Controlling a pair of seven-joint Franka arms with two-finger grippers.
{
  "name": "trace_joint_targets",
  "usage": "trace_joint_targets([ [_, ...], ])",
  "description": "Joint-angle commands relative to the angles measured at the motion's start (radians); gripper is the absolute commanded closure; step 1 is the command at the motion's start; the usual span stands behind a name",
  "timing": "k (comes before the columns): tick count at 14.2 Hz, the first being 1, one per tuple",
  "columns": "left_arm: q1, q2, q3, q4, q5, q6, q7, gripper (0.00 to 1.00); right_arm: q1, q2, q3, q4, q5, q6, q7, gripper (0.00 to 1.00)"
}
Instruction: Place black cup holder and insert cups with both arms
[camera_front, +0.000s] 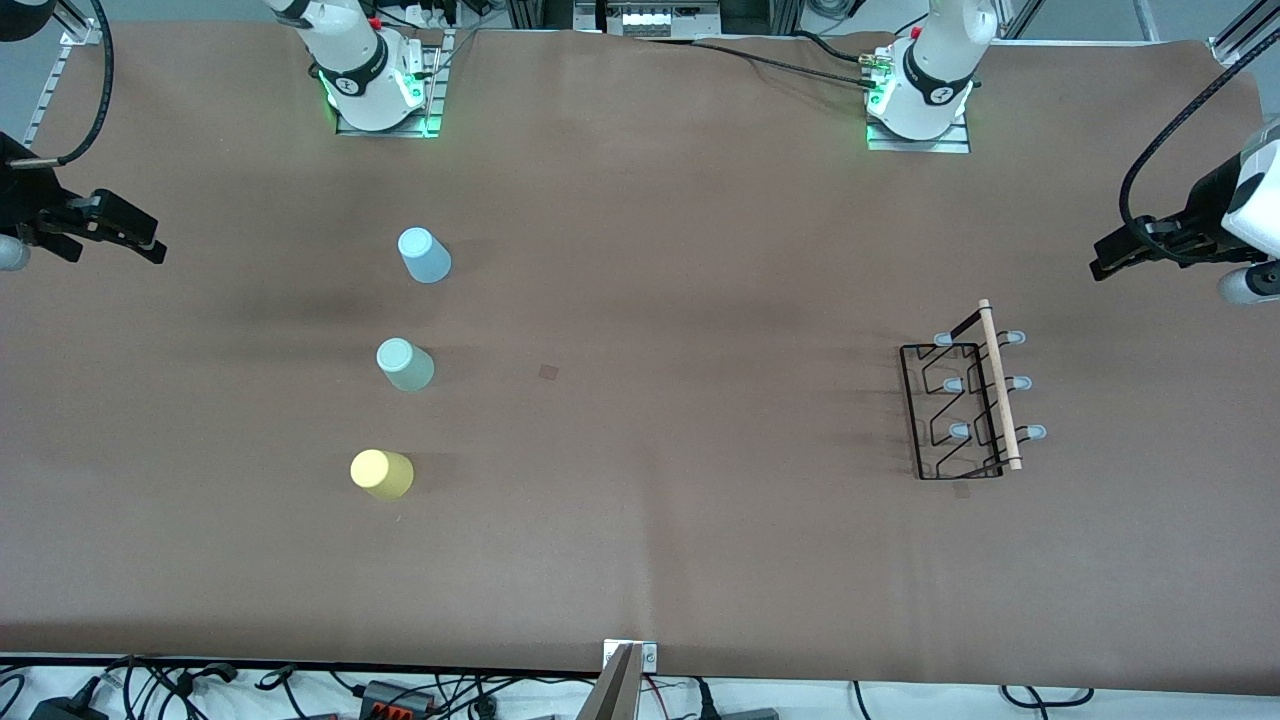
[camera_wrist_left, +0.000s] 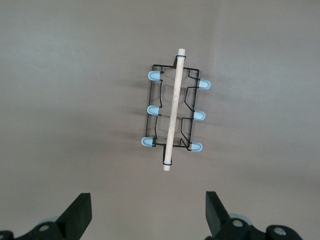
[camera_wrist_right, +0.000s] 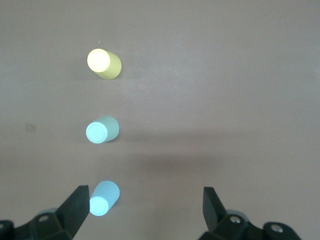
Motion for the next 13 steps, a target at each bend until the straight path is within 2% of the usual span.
trace_joint_targets([
  [1, 0.004, -0.002, 0.002, 0.003, -0.018, -0.006, -0.001, 0.00, 0.002, -0.026, 0.004, -0.016, -0.013, -0.007, -0.005, 0.00],
  [6, 0.004, -0.002, 0.002, 0.003, -0.018, -0.007, -0.006, 0.00, 0.000, -0.025, 0.003, -0.016, -0.013, -0.007, -0.001, 0.00],
  [13, -0.007, 0.007, -0.014, -0.002, -0.017, 0.017, -0.064, 0.00, 0.031, 0.027, 0.004, -0.008, -0.013, -0.006, 0.004, 0.00],
])
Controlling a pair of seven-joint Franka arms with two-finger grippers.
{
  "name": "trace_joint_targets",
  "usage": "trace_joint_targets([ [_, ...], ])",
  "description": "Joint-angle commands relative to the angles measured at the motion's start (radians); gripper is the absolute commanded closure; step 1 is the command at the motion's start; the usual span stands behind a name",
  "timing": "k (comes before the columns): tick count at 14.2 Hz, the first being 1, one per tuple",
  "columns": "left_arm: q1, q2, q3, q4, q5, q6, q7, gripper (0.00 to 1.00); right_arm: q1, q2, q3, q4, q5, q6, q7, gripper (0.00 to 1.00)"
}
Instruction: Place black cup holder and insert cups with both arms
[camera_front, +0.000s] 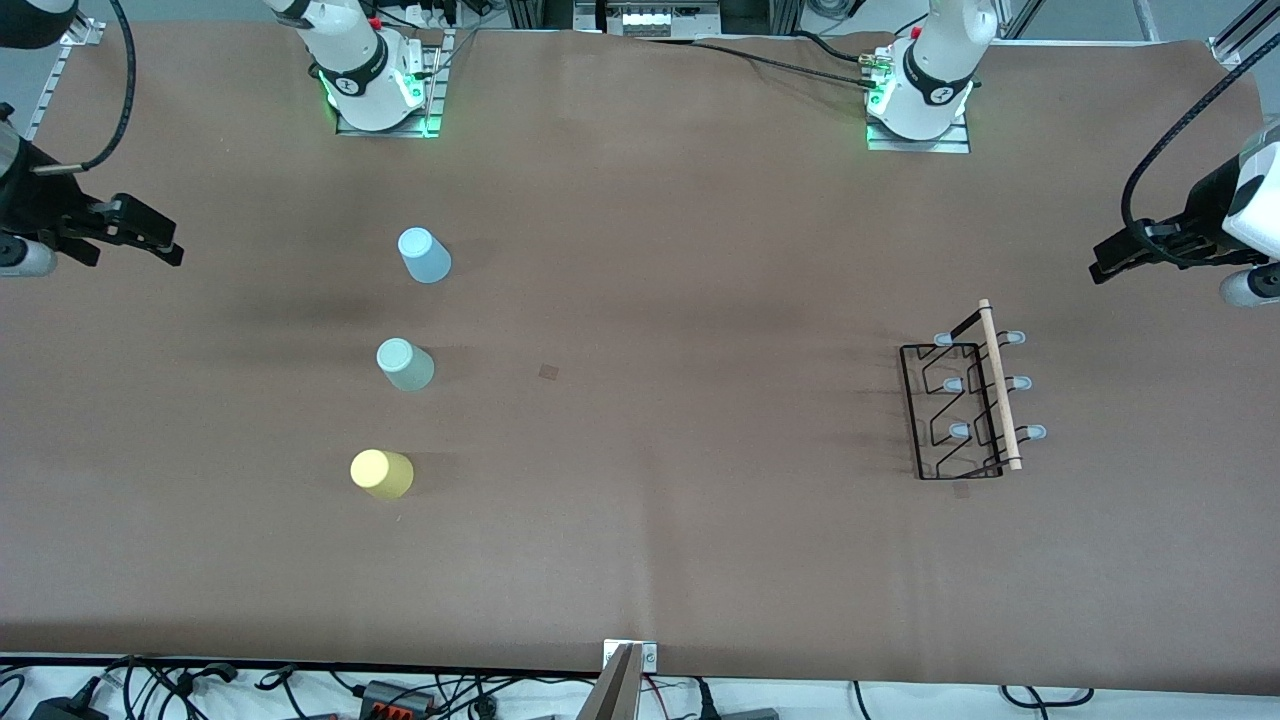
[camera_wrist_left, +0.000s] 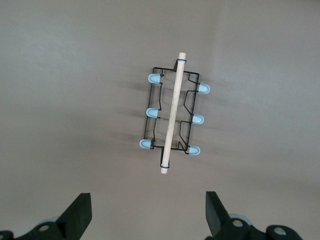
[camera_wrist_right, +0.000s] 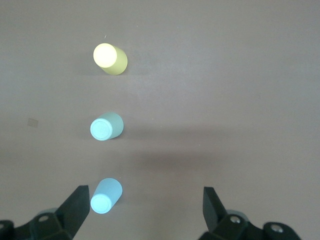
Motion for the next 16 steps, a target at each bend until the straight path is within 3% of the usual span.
trace_joint_targets([
  [1, -0.007, 0.016, -0.007, -0.008, -0.016, 0.000, -0.014, 0.00, 0.011, 0.022, 0.001, -0.007, -0.013, 0.002, 0.008, 0.00],
  [3, -0.010, 0.071, -0.009, -0.008, -0.016, 0.009, -0.014, 0.00, 0.038, 0.077, 0.001, -0.007, -0.003, 0.009, 0.009, 0.00],
  [7, -0.015, 0.198, -0.010, -0.043, -0.018, 0.156, -0.011, 0.00, 0.096, 0.209, 0.001, 0.029, 0.006, 0.024, 0.010, 0.00],
  [9, -0.015, 0.193, -0.010, -0.162, -0.018, 0.293, -0.011, 0.00, 0.138, 0.261, 0.001, 0.020, 0.014, 0.081, 0.030, 0.00],
  [13, -0.009, 0.134, -0.044, -0.402, -0.018, 0.536, -0.013, 0.01, 0.204, 0.360, 0.001, -0.034, 0.014, 0.220, 0.257, 0.00],
  [14, -0.006, 0.116, -0.047, -0.466, -0.018, 0.597, -0.013, 0.06, 0.206, 0.378, 0.001, -0.051, 0.016, 0.258, 0.287, 0.00],
  [16, -0.006, 0.113, -0.047, -0.513, -0.018, 0.680, -0.014, 0.09, 0.206, 0.412, 0.001, -0.086, 0.061, 0.311, 0.332, 0.00],
])
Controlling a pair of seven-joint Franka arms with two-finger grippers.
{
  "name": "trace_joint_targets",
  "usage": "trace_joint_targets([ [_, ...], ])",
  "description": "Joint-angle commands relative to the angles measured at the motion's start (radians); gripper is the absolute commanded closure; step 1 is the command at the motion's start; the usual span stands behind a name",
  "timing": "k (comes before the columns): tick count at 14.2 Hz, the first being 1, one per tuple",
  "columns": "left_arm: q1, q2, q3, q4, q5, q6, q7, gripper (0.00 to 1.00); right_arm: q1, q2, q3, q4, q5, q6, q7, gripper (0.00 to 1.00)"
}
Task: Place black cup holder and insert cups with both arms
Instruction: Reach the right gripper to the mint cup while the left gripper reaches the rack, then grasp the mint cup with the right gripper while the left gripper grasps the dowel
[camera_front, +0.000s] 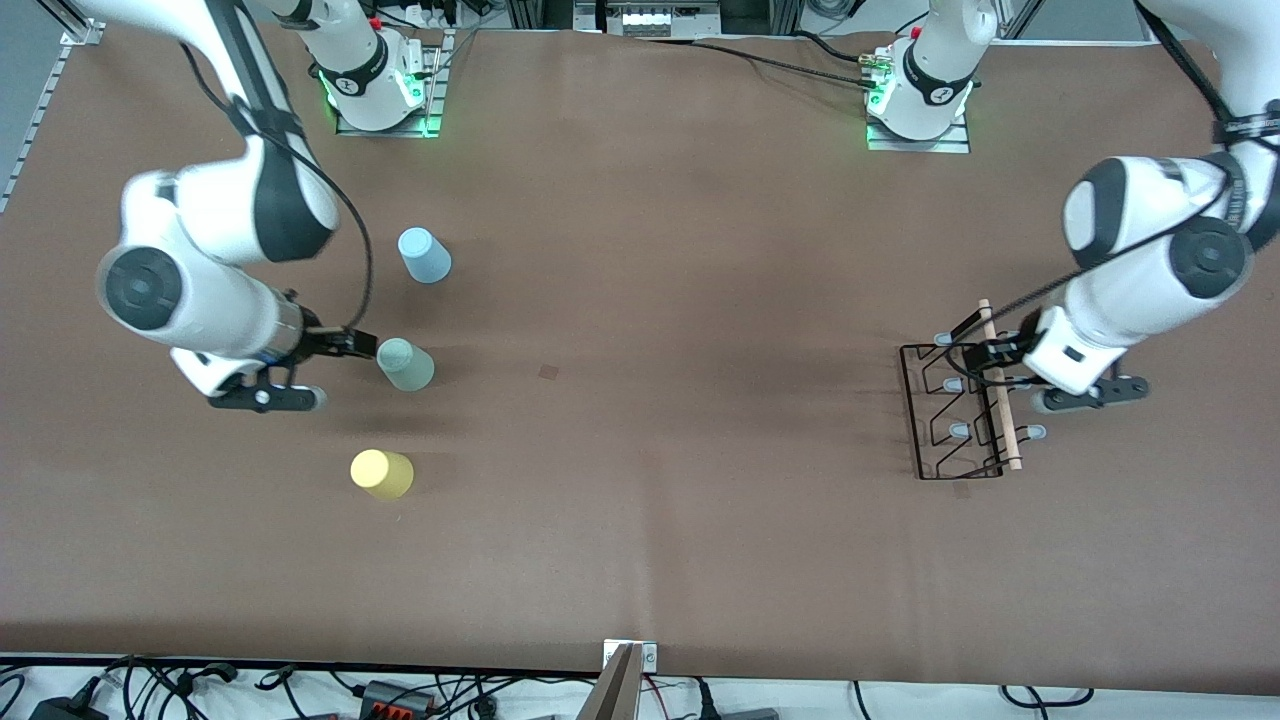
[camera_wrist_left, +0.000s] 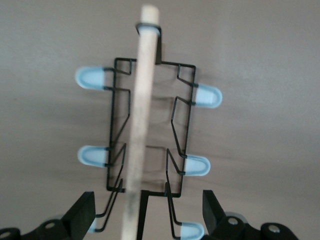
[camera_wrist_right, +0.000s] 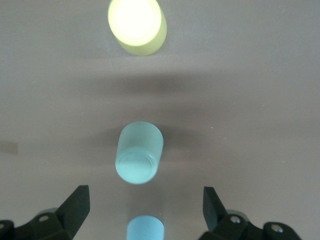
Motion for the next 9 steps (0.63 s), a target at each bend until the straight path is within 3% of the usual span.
trace_joint_targets([
  [1, 0.007, -0.063, -0.006, -0.095, -0.018, 0.074, 0.001, 0.11, 0.000, 0.033, -0.005, -0.051, 0.084, 0.078, 0.050, 0.00],
  [2, 0.007, -0.062, -0.006, -0.094, -0.018, 0.076, 0.001, 0.18, 0.000, 0.050, -0.005, -0.060, 0.105, 0.103, 0.050, 0.00],
  [3, 0.007, -0.059, -0.006, -0.091, -0.018, 0.076, 0.001, 0.33, -0.002, 0.063, -0.005, -0.074, 0.109, 0.135, 0.053, 0.00],
  [7, 0.010, -0.034, -0.006, -0.086, -0.018, 0.103, 0.001, 0.63, 0.004, 0.073, -0.005, -0.141, 0.110, 0.218, 0.111, 0.00],
  [9, 0.013, -0.020, -0.005, -0.086, -0.018, 0.125, 0.002, 0.70, 0.004, 0.079, -0.003, -0.152, 0.112, 0.230, 0.122, 0.00],
])
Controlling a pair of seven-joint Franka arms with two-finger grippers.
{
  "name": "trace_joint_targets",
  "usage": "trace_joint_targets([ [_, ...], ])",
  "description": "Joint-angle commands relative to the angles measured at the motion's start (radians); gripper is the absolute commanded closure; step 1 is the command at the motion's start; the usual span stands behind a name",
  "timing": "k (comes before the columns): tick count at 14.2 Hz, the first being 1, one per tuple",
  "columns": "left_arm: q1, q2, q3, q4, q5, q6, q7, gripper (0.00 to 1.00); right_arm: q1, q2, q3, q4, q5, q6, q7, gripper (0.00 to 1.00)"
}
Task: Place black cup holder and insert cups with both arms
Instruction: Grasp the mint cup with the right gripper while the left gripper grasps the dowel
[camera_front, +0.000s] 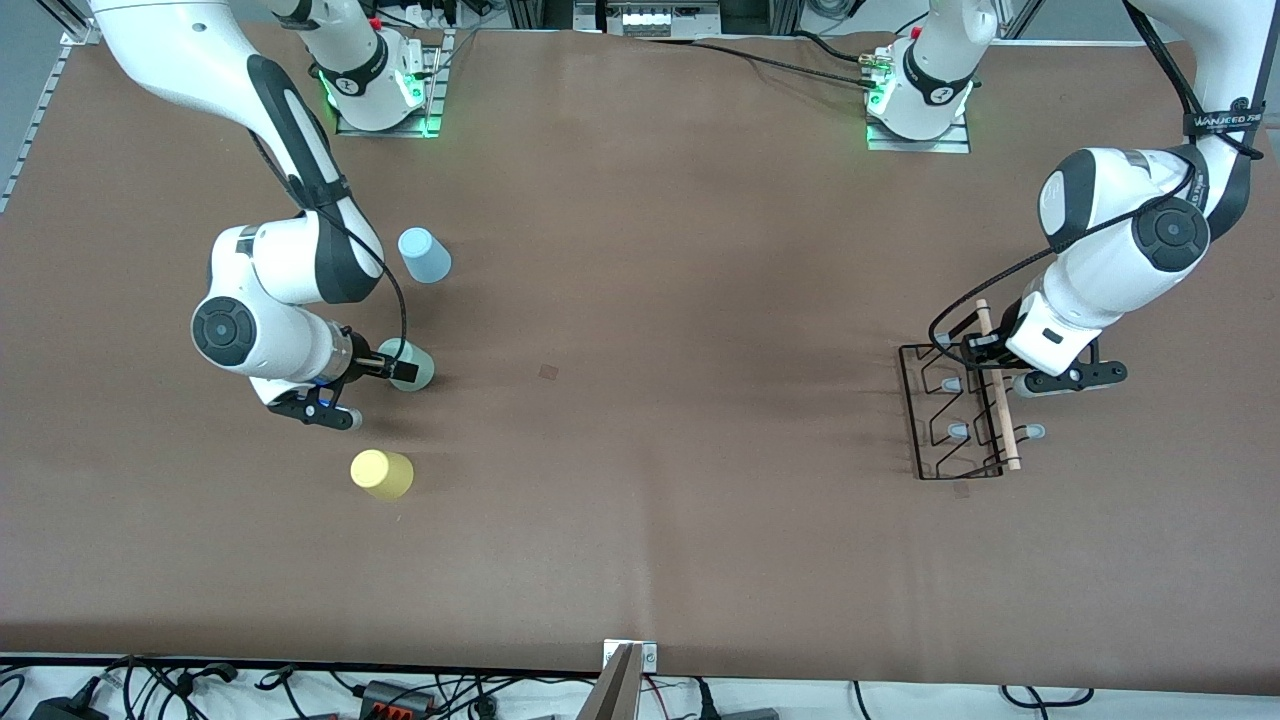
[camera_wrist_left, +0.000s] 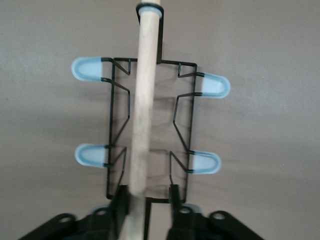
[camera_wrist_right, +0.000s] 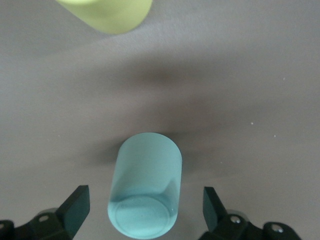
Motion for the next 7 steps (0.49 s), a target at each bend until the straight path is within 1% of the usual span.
trace_joint_targets([
  [1, 0.007, 0.005, -0.004, -0.012, -0.018, 0.037, 0.003, 0.75, 0.005, -0.013, 0.002, -0.034, 0.017, 0.030, 0.021, 0.00],
  [3, 0.007, 0.020, -0.004, 0.010, -0.018, 0.036, 0.003, 0.88, 0.004, -0.002, 0.008, -0.034, 0.031, 0.031, 0.021, 0.00],
  [4, 0.006, 0.023, -0.006, 0.018, -0.016, 0.030, 0.003, 0.95, 0.004, 0.001, 0.008, -0.034, 0.061, 0.031, 0.020, 0.00],
  [5, 0.004, 0.023, -0.006, 0.020, -0.016, 0.026, 0.002, 0.98, 0.005, 0.006, 0.008, -0.034, 0.064, 0.030, 0.020, 0.00],
  [6, -0.008, 0.022, -0.007, 0.024, -0.016, 0.019, 0.001, 0.99, 0.008, 0.007, 0.015, -0.034, 0.064, 0.030, 0.020, 0.00],
  [7, -0.014, 0.020, -0.026, 0.027, -0.016, 0.001, 0.000, 0.99, 0.011, 0.009, 0.017, -0.034, 0.064, 0.030, 0.018, 0.00],
])
